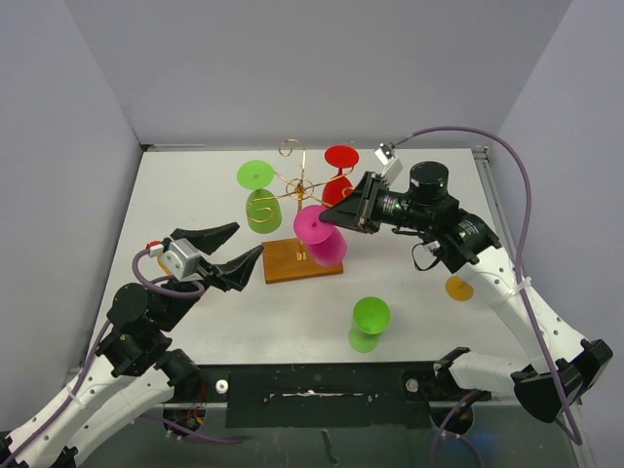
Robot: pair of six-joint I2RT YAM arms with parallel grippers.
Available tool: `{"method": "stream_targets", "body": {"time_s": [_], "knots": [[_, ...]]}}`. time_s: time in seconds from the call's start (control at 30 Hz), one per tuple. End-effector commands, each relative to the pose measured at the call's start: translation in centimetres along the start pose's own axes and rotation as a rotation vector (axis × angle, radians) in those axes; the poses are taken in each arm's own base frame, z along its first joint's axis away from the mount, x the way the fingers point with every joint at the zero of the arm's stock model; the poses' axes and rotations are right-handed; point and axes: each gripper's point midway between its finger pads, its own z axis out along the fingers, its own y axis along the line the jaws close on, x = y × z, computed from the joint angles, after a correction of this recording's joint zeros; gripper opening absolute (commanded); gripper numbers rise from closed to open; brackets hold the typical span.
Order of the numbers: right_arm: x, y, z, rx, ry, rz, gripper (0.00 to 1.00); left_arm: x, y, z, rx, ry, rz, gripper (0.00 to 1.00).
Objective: Place the wine glass upside down on the wine glass rack
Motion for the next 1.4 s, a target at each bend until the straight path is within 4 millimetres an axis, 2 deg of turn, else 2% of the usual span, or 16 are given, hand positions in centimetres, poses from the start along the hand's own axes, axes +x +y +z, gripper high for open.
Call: {"method": "stream_targets", "body": {"time_s": [0.0,0.23,0.5,0.93,1.2,1.37], "knots": [[-1.5,0.7,-1.1,-0.008,-0.087,-0.061,0.02,-2.0,0.2,0.2,-0.014,-0.072,-0.005,0.63],[-1.8,-0.4,-0.7,0.029,-0.097,-0.058,0.08,-2.0,0.3,0.1,-0.014,-0.073,-0.002,0.63],[-2.1,-1.6,-0.7,0.071,-0.131,-0.074,0.11,-1.9,0.3,0.1,-0.017,-0.070,0.000,0.63],[-1.9,-1.9,-0.9,0.088,-0.128,-0.083,0.37,-1.9,0.4,0.1,-0.019,-0.067,0.001,0.63],[-1.6,-1.1,-2.7,0.085,-0.150,-0.159,0.56,-1.9,0.4,0.1,-0.022,-0.066,-0.003,0.63],[-1.0,-2.1,-5.5,0.155,-0.199,-0.257,0.62,-1.9,0.5,0.1,-0.026,-0.064,-0.004,0.63]]}}
